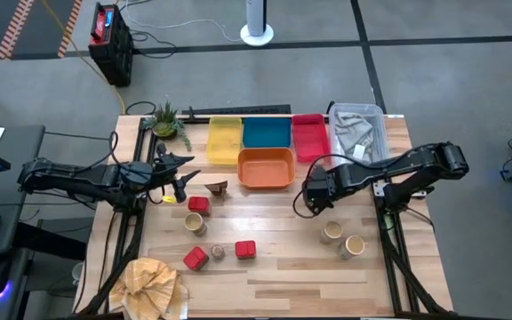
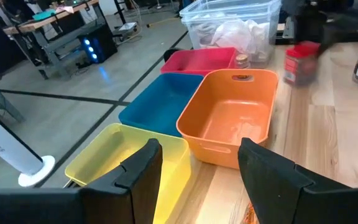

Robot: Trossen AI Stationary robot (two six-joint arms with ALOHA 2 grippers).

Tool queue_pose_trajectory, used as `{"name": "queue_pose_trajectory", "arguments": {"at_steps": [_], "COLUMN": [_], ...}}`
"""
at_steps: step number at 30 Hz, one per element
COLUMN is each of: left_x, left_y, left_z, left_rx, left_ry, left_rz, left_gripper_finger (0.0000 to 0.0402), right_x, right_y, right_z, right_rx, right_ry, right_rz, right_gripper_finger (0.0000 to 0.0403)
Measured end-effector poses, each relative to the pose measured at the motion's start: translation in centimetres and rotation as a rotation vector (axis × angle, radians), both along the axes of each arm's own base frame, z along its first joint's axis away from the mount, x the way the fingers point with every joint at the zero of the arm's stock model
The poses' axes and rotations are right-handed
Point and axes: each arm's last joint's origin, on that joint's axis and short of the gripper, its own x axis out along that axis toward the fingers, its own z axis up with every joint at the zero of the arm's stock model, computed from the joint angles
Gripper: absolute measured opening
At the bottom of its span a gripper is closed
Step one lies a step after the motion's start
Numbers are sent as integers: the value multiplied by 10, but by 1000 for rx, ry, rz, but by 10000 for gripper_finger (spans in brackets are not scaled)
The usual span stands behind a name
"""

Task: Sort spices by type
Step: Put the red seasoning can into the blue bin

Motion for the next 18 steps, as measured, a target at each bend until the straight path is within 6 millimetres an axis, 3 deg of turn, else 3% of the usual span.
{"name": "queue_pose_trajectory", "arguments": {"at_steps": [5, 13, 18], "left_x": [0, 0, 0], "left_y": [0, 0, 0], "left_z": [0, 0, 0], "left_rx": [10, 9, 8], "left_ry": [10, 9, 9], "left_rz": [-2, -2, -2], "left_gripper_finger": [200, 200, 200], "right_x": [8, 15, 26], "right_y": [12, 15, 22], "right_z": [4, 25, 15], "right_rx": [67, 2, -29], "right_ry": [-72, -117, -64], "right_rz": [48, 60, 189], "right_gripper_finger": [329, 329, 329]}}
